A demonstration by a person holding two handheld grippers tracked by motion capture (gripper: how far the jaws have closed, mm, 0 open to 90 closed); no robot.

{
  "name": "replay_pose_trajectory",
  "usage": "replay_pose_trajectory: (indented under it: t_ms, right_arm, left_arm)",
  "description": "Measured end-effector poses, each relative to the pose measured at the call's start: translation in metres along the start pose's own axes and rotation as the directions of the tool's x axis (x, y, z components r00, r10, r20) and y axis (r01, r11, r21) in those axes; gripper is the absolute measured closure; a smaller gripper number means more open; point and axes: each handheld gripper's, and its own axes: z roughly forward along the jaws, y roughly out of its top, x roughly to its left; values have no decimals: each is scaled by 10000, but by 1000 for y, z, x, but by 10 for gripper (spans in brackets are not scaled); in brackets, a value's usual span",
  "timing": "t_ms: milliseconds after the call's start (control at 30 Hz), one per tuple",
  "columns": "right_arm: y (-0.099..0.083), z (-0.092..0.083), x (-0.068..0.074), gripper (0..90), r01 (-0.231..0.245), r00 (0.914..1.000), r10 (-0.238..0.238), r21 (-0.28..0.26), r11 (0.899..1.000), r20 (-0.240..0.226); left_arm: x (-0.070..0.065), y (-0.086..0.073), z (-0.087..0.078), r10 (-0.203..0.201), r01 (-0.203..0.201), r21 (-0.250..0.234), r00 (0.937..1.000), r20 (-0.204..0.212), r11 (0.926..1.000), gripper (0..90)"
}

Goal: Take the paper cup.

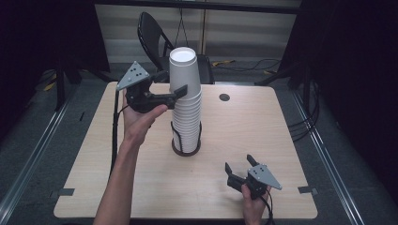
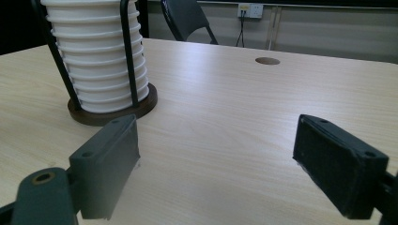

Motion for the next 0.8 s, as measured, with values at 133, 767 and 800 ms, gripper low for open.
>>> replay_pose_trajectory:
  t_ms: [133,767,800]
  right_arm:
    - [0,0,0,143,-43,10000,43,-22,10000,18]
    - [0,0,0,144,-10,10000,10,35,10000,-55]
    - [0,0,0,144,-3,10000,3,35,10000,-64]
  left_arm:
    - [3,3,10,151,-151,246,9999,18,9996,144]
    - [4,0,43,76,-89,1158,9999,123,9932,66]
    - [3,-1,44,70,-91,1158,9998,186,9932,78]
